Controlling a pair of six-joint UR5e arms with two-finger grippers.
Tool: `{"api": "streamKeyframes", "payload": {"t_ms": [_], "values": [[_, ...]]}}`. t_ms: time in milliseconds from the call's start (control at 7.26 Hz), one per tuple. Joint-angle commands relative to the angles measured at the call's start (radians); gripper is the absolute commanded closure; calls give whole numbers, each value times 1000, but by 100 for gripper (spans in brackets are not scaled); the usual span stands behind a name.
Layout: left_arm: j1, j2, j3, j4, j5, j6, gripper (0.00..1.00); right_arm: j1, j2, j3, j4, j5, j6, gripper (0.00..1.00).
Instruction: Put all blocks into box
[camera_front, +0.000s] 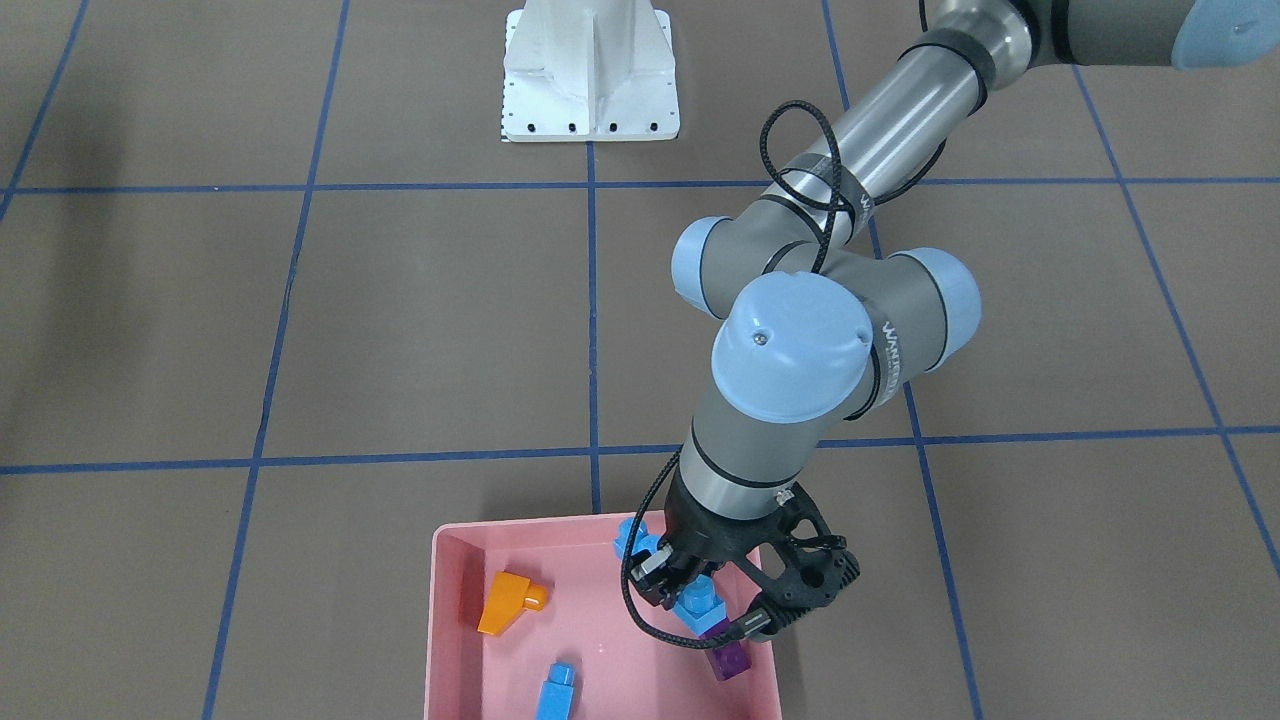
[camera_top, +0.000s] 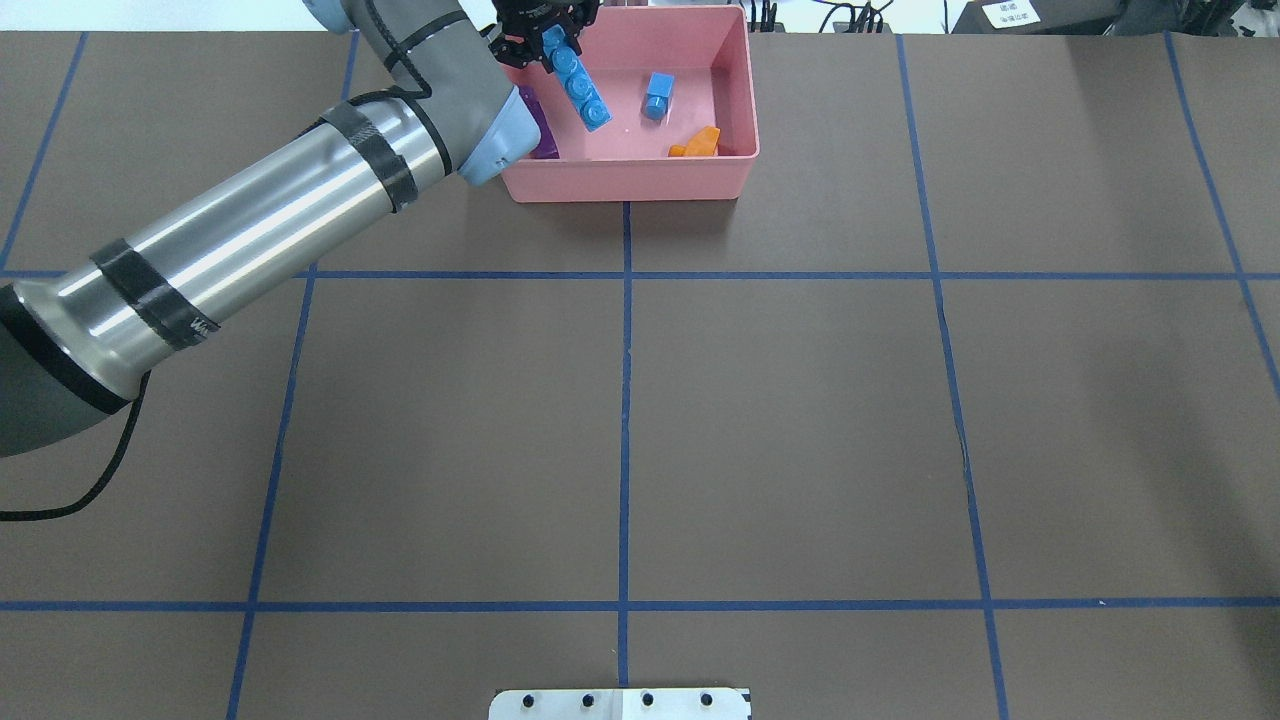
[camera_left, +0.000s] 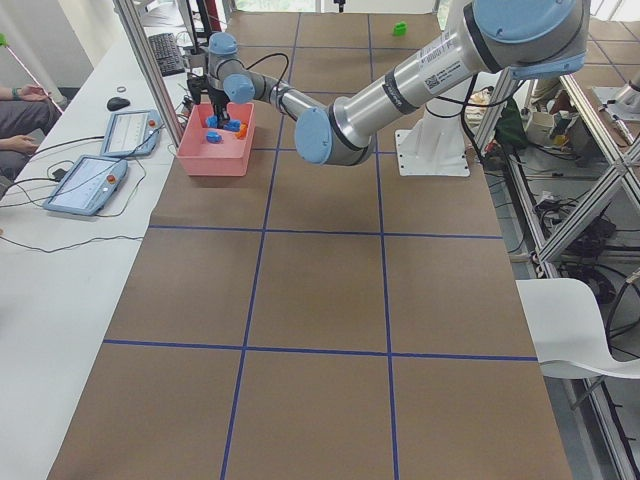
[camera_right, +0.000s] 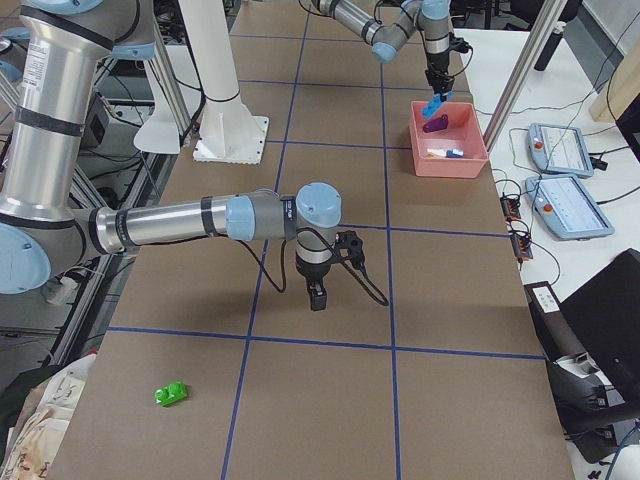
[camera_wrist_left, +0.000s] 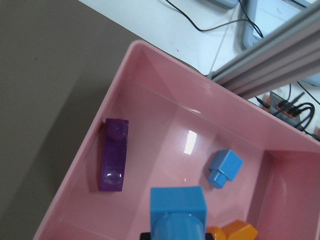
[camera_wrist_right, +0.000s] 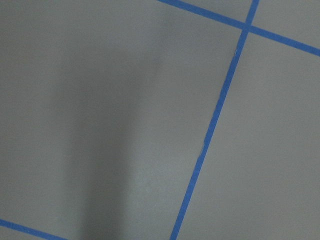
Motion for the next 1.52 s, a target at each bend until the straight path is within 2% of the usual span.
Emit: {"api": "streamKeyframes", "payload": {"t_ms": [0,276,413,551,827,965,1102,1240,1378], "values": [[42,-10,-14,6,-5,45,0,0,-5,-7,0,6,0,0],[51,73,-139,53,-56,140,0,3,-60,1,3,2,0,0],[42,161,-250,110,-102,259,0,3,-130,-2,74,1,0,1],[39,278,-387,178,-117,382,0,3,-225,-29,221,1,9,1],[38,537,-651,201,-118,531,0,3,-392,-91,457,-2,14,1],[38,597,-713,199,-118,541,0,2,-460,-161,581,-8,0,1],[38,630,-753,201,-118,541,0,2,-483,-304,744,-8,-23,1],[38,638,-771,201,-117,539,0,0,-480,-426,842,-8,-29,1],[38,644,-789,202,-117,539,0,-2,-482,-482,865,-7,-38,1]]}}
